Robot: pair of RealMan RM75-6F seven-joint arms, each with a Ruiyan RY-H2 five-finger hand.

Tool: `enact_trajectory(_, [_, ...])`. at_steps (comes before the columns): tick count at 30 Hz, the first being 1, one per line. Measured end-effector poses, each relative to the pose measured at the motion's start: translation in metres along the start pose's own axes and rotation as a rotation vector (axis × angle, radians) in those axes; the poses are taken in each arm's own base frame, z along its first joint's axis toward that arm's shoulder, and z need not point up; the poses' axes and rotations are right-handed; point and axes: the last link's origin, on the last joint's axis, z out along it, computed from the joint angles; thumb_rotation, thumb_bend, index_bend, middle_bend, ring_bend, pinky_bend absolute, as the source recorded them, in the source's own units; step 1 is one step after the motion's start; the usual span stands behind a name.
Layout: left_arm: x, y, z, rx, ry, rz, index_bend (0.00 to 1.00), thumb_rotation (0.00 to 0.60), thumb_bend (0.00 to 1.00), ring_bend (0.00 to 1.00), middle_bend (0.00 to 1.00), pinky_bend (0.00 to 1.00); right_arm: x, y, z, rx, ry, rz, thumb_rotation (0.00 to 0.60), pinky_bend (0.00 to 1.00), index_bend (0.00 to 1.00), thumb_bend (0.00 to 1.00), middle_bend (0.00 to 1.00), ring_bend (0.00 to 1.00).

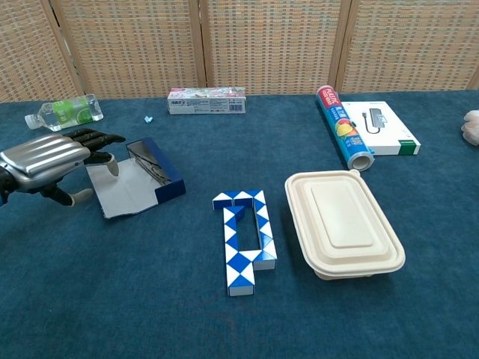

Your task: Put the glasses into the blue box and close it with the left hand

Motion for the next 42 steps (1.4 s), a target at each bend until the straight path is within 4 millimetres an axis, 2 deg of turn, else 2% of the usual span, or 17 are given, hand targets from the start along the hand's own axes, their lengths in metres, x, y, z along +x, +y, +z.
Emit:
enact_trajectory(9, [0.014,0.001,0.016,0.002,0.036,0.0,0.36,0.6,0.47,0.0,0.0,0.0,0.0,0.0,0.0,0.0,-0.001,0.0,0.6,0.0,0.0,0.05,0.0,0.0])
enact_trajectory(22, [0.018,0.012,0.034,-0.004,0.02,0.016,0.41,0.6,0.48,0.0,0.0,0.0,0.0,0.0,0.0,0.001,-0.002,0.002,0.6,0.0,0.0,0.05,0.0,0.0])
enact_trajectory(25, [0.016,0.015,0.036,0.0,0.013,0.01,0.47,0.6,0.48,0.0,0.0,0.0,0.0,0.0,0.0,0.001,-0.002,0.004,0.6,0.0,0.0,0.05,0.0,0.0])
enact_trajectory(29, [0.015,0.017,0.036,0.001,0.012,0.007,0.66,0.6,0.49,0.0,0.0,0.0,0.0,0.0,0.0,0.001,-0.001,0.007,0.6,0.0,0.0,0.05,0.0,0.0])
enact_trajectory(32, [0.015,0.017,0.034,0.002,0.015,-0.002,0.76,0.6,0.49,0.0,0.0,0.0,0.0,0.0,0.0,0.002,-0.002,0.008,0.6,0.0,0.0,0.05,0.0,0.0])
enact_trajectory(35, [0.014,0.015,0.03,0.002,0.019,-0.002,0.8,0.6,0.5,0.0,0.0,0.0,0.0,0.0,0.0,0.002,-0.002,0.01,0.6,0.0,0.0,0.05,0.0,0.0])
enact_trajectory(42, [0.014,0.003,0.014,0.006,0.032,0.004,0.8,0.6,0.5,0.0,0.0,0.0,0.0,0.0,0.0,0.002,-0.002,0.011,0.6,0.0,0.0,0.05,0.0,0.0])
